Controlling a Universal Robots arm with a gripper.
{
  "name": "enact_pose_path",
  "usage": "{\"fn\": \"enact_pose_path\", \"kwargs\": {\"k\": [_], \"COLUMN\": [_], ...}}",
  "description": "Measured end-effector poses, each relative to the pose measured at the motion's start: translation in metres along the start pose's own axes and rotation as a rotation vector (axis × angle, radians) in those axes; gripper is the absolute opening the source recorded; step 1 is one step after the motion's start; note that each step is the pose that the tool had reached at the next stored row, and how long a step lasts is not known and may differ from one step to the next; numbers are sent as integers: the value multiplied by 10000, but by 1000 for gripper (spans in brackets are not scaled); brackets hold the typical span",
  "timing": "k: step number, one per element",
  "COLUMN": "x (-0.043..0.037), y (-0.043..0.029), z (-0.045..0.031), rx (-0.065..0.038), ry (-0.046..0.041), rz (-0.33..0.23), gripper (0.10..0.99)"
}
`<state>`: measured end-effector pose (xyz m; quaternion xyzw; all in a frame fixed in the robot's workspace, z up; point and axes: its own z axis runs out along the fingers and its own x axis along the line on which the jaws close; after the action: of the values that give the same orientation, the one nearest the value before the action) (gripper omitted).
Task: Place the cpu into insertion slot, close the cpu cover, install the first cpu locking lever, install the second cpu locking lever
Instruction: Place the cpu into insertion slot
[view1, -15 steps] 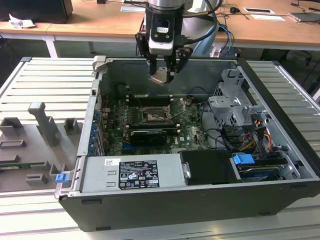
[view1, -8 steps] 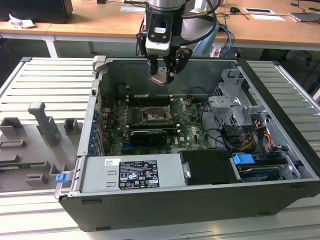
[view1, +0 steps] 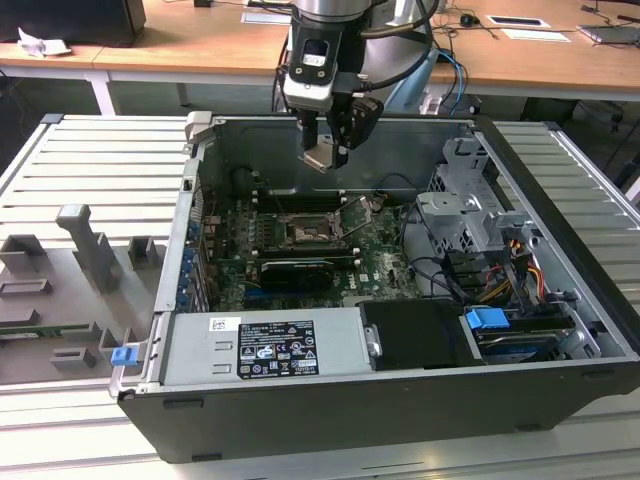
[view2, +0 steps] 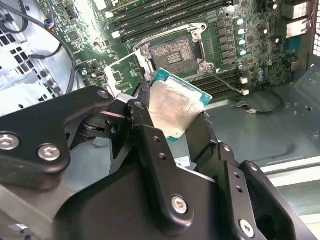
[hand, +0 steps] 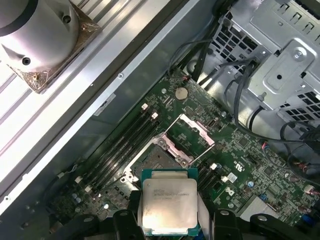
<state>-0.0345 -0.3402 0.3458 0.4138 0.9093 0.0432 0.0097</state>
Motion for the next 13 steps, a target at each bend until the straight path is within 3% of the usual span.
{"fn": "enact_pose_path", "kwargs": {"k": [13], "x": [0], "y": [-2], "z": [21], "rx": [15], "ry": [-215], "rz": [1826], "gripper": [529]}}
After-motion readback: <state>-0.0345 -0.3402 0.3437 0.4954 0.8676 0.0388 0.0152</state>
